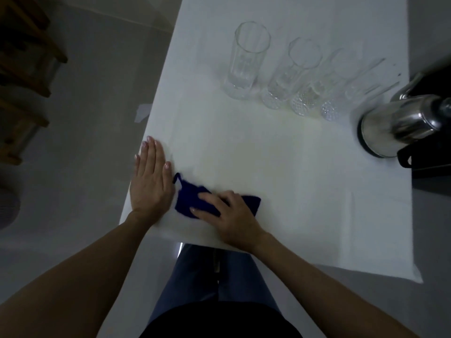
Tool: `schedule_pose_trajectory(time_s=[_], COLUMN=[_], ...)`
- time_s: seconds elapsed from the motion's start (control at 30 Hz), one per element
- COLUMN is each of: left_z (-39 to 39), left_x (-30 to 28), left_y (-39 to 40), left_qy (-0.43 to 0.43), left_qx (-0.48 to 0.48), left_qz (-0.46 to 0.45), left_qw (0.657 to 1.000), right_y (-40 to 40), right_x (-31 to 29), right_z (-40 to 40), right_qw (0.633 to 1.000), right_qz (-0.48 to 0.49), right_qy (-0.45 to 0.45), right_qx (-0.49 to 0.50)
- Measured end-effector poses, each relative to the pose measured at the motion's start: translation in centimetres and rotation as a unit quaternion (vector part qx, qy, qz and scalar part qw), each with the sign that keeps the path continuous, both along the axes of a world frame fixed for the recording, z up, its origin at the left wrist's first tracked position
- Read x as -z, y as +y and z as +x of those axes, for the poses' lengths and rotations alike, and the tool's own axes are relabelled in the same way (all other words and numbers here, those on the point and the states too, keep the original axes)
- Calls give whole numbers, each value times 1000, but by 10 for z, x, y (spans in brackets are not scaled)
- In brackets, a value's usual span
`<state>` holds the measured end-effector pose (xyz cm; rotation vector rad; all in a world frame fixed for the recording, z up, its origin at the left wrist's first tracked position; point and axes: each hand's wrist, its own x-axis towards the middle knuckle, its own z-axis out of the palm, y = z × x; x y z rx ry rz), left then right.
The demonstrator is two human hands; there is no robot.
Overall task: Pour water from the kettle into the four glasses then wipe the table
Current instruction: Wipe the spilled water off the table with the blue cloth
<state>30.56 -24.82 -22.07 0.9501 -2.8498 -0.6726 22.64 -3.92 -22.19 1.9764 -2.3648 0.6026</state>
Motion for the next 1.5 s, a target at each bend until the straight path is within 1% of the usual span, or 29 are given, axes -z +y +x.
schedule_pose_trajectory(time_s=[0.1,0.17,0.23,0.3,0.37,0.4,0.5,0.57,0.6,0.67,0.8,0.9,0.97,1.03,1.13,1.17,1.27,1.37,1.47,1.5], left_z=[-1,-2,-3,-5,-7,-8,-22,-43,-57,-88,-147,-181,-198,-209,-219,-221,-224,-224,-226,-227], left_x=[0,-1,-1,-1,-3,-5,-16,-25,-29,-37,-54,-65,-65,-62,-58,-58,-53,-48,-47,-46], left_y=[1,2,2,3,5,7,26,50,66,100,172,221,250,275,304,310,324,329,331,331], left_qy=[-12,-28,-44,-60,-75,-80,-71,-41,-25,-2,30,12,-11,-35,-58,-68,-111,-142,-141,-141], left_qx=[1,0,-1,1,0,-3,21,79,112,175,291,357,388,419,462,474,493,491,494,497], left_qz=[-5,-10,-24,-40,-48,-45,-10,14,31,60,90,110,110,99,75,67,30,-2,-15,-21], left_qw=[1000,1000,999,997,996,996,997,996,993,983,952,927,915,902,882,876,863,859,858,856], right_y=[49,78,99,112,114,112,108,117,125,144,187,217,232,243,257,261,272,274,273,273], right_x=[4,2,-5,-12,-16,-19,-34,-50,-58,-73,-89,-83,-72,-61,-51,-50,-47,-45,-40,-38], right_z=[-13,-24,-32,-38,-43,-46,-60,-75,-81,-94,-118,-137,-148,-152,-145,-141,-137,-142,-143,-141], right_qw=[1000,999,994,977,948,927,841,792,775,758,744,741,748,763,780,778,746,755,740,742], right_qz=[0,11,21,24,8,-13,-99,-139,-153,-177,-184,-148,-114,-79,-71,-82,-116,-83,-48,-28], right_qy=[23,36,26,-4,-52,-88,-195,-256,-274,-279,-232,-214,-222,-235,-263,-263,-251,-213,-168,-149], right_qx=[-19,13,101,211,314,365,494,537,548,563,599,619,615,597,563,565,605,615,650,653])
